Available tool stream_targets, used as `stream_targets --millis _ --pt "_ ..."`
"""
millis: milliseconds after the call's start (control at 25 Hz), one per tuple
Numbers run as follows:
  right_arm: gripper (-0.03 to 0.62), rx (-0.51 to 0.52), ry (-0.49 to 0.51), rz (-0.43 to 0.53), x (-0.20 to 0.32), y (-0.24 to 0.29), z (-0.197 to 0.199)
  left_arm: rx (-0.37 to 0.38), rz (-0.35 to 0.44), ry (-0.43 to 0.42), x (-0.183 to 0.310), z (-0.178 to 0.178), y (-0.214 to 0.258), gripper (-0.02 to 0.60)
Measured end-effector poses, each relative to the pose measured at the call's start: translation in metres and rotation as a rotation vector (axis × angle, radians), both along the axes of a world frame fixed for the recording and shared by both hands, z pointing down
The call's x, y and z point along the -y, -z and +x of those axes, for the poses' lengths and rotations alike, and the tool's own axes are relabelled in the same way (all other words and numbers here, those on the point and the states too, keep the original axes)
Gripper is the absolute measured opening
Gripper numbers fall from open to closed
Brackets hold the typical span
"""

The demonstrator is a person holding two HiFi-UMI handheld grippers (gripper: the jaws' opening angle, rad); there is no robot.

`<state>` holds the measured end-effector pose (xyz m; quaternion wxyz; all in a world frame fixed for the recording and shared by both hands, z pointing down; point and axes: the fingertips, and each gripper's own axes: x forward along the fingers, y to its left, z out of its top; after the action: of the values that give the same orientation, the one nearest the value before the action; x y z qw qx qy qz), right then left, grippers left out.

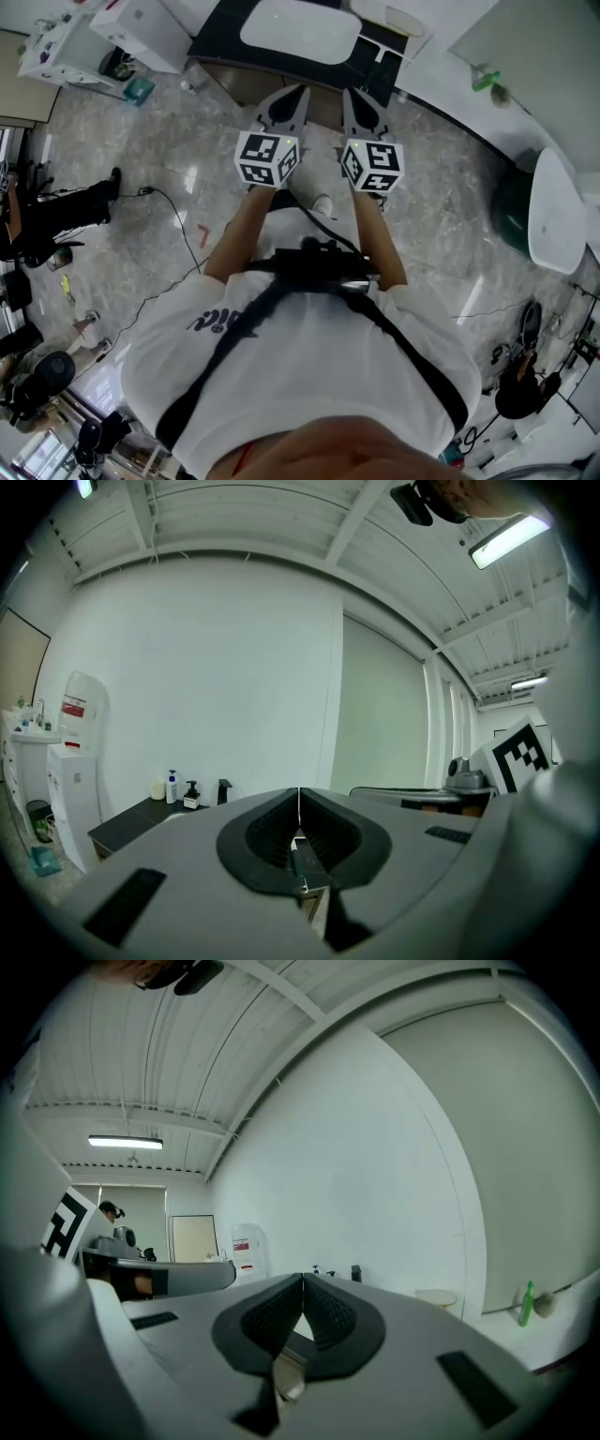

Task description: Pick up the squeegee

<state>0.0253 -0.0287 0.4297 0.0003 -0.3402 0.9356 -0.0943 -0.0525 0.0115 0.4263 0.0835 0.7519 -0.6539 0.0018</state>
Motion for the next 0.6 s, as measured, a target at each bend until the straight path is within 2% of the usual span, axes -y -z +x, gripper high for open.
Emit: stream_targets --millis 200,360,600 --pt "0.008 -0.024 -0.058 -0.012 0.03 -0.003 -0.017 -0.01 0.006 -0.032 0.035 -0.024 -0.001 0.012" --pt "0.006 -0.033 -0.135 -0.03 0.07 -0.004 -0.027 -0.028 -0.035 -0.099 0.08 -0.04 -0.012 0.012" --pt "0.008 -0.027 -0.254 0.005 0.116 0.01 -0.055 -0.038 -0.004 -0.203 0.144 -0.077 -0.002 0.012"
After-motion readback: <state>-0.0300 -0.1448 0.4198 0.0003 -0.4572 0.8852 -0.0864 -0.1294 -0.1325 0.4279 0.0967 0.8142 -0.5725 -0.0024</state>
